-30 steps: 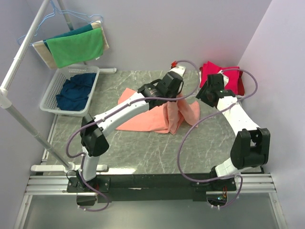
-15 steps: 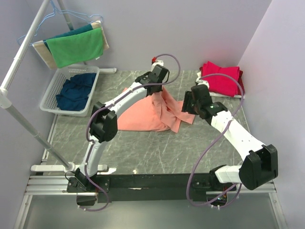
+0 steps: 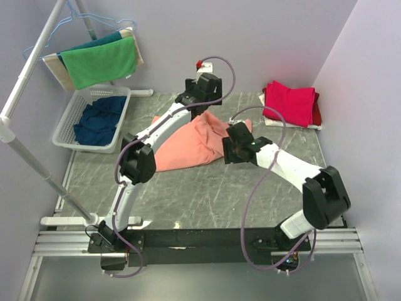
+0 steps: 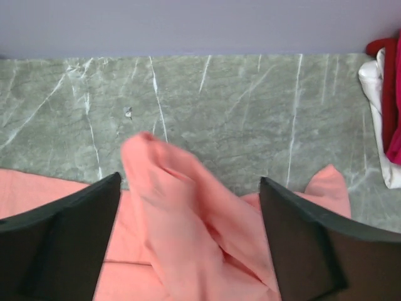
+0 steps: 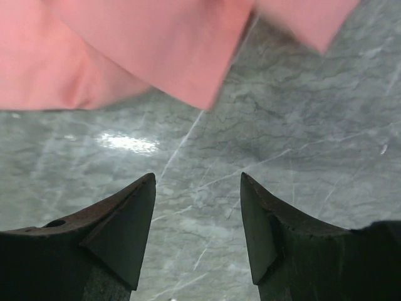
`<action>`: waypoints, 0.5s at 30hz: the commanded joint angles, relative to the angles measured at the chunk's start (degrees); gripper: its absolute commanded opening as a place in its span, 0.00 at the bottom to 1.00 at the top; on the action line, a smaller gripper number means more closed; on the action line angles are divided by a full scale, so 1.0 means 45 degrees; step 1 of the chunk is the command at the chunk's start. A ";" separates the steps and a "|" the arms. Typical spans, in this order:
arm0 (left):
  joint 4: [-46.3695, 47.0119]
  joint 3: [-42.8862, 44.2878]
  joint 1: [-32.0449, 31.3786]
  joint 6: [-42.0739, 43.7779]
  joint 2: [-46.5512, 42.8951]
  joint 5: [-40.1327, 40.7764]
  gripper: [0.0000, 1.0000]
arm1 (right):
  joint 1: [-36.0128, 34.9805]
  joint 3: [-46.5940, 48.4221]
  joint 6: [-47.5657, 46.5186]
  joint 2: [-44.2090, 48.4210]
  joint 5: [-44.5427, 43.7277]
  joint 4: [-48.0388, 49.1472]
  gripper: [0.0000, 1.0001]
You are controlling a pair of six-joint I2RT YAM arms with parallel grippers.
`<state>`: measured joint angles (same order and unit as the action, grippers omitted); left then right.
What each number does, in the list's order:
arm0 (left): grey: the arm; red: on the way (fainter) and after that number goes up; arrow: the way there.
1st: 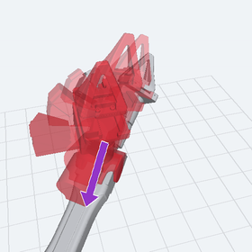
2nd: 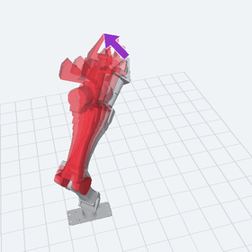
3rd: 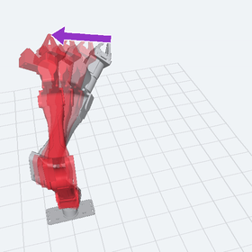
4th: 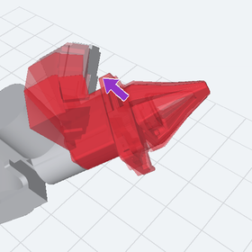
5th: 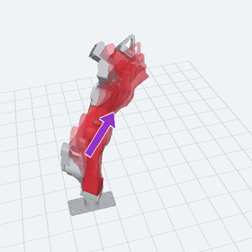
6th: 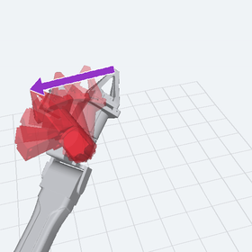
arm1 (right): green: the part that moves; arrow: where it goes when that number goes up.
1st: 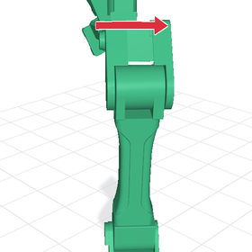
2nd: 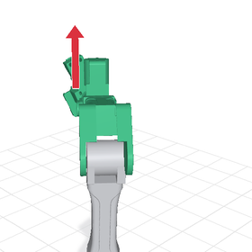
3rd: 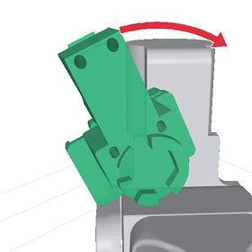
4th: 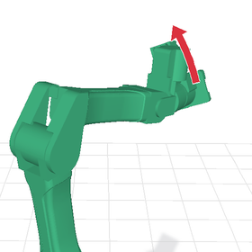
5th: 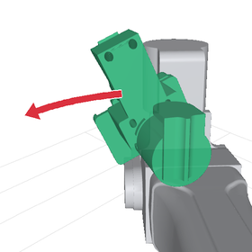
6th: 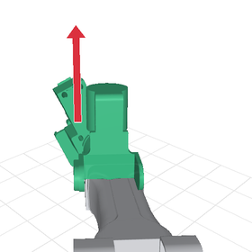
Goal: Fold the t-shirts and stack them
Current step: Move the tshirt to the center of the board
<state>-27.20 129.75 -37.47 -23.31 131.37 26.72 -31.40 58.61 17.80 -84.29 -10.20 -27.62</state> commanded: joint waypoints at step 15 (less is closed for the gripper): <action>-0.1043 -0.4750 0.1237 -0.1596 -0.4034 0.0938 0.99 | -0.0210 0.2834 -0.1144 -0.4020 -0.2071 0.0512 0.53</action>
<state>-29.58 111.57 -31.35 -27.59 122.89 30.92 -32.01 68.51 13.93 -99.42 -18.04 -25.76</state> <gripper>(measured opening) 0.995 0.541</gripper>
